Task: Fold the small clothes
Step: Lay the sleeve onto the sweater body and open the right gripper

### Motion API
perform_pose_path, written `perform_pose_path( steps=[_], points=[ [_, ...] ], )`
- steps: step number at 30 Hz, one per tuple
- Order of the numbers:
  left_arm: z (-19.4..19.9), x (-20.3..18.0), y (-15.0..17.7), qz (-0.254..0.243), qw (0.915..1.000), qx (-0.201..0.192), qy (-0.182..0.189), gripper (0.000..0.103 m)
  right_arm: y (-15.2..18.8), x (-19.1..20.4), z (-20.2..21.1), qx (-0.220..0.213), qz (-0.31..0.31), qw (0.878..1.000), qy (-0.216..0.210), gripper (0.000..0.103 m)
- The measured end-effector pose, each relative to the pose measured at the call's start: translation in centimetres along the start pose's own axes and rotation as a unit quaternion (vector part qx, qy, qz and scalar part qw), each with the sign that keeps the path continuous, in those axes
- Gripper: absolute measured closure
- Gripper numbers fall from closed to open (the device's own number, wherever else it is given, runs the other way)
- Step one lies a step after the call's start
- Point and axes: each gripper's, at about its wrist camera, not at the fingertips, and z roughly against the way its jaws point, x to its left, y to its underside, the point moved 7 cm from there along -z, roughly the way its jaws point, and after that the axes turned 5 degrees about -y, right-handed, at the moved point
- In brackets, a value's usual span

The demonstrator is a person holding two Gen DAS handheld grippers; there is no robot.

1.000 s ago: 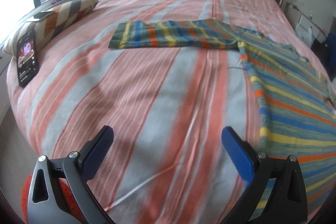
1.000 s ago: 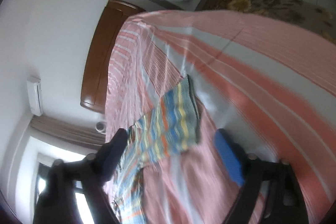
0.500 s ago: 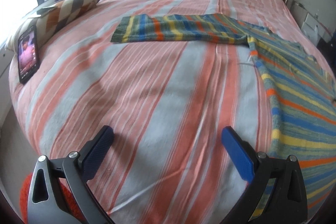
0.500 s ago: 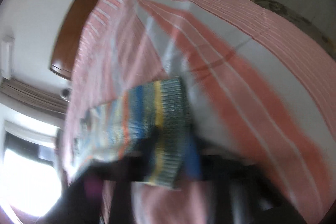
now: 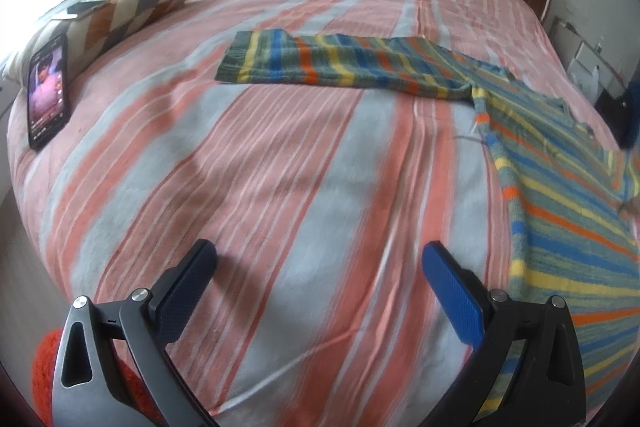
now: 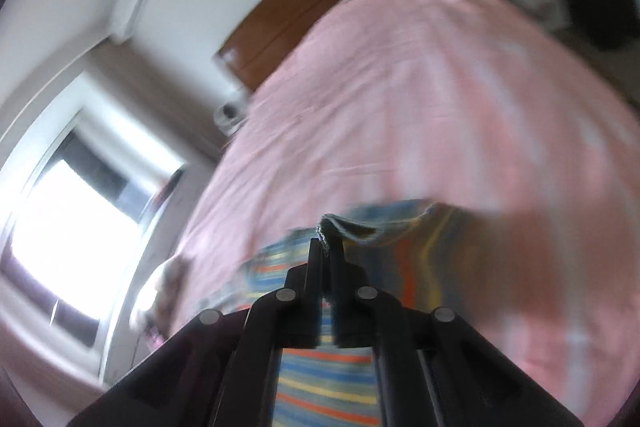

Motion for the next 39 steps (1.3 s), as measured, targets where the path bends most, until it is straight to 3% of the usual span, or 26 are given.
perform_pose_path(
  steps=[4, 6, 7, 10, 13, 16, 18, 20, 23, 31, 37, 39],
  points=[
    [-0.2, 0.3, 0.0, 0.005, 1.0000, 0.003, 0.000, 0.001, 2.6, 5.1, -9.1, 0.058, 0.009, 0.997, -0.052, 0.093],
    [-0.3, 0.3, -0.1, 0.001, 1.0000, 0.002, -0.002, 0.001, 4.9, 5.5, -12.0, 0.091, -0.030, 0.992, -0.085, 0.049],
    [-0.3, 0.3, 0.0, -0.001, 1.0000, 0.002, -0.004, 0.001, 5.7, 5.3, -12.8, 0.094, -0.049, 0.989, -0.098, 0.043],
    [-0.3, 0.2, -0.1, -0.003, 1.0000, 0.002, -0.001, 0.001, 7.3, 4.8, -13.1, 0.091, -0.074, 0.987, -0.114, 0.043],
    [-0.4, 0.0, -0.1, -0.003, 1.0000, 0.003, -0.001, 0.001, 8.5, 2.7, -11.2, 0.084, -0.048, 0.993, -0.063, 0.043],
    [-0.6, -0.4, -0.1, -0.010, 0.9999, 0.002, -0.007, 0.001, 10.4, -0.4, -7.7, 0.074, 0.032, 0.996, 0.032, 0.043],
    [-0.6, -0.6, 0.0, -0.014, 0.9999, 0.002, -0.010, 0.000, 11.4, -2.6, -5.3, 0.068, 0.092, 0.988, 0.102, 0.043],
    [-0.6, -0.7, 0.1, -0.017, 0.9998, 0.001, -0.011, 0.000, 13.5, -5.4, -2.6, 0.066, 0.149, 0.971, 0.175, 0.043],
    [-0.6, -0.8, 0.2, -0.021, 0.9997, 0.001, -0.015, 0.000, 15.3, -8.7, 0.8, 0.053, 0.171, 0.955, 0.236, 0.043],
    [-0.7, -0.8, 0.4, -0.023, 0.9996, 0.000, -0.019, 0.000, 19.3, -14.7, 10.4, -0.034, 0.081, 0.950, 0.300, 0.043],
    [-0.7, -0.8, 0.5, -0.025, 0.9994, -0.002, -0.023, 0.000, 21.4, -16.9, 10.5, -0.045, 0.064, 0.947, 0.311, 0.041],
    [-0.7, -0.8, 0.5, -0.025, 0.9994, -0.002, -0.023, 0.000, 21.4, -16.7, 9.5, -0.041, 0.074, 0.946, 0.313, 0.034]
  ],
)
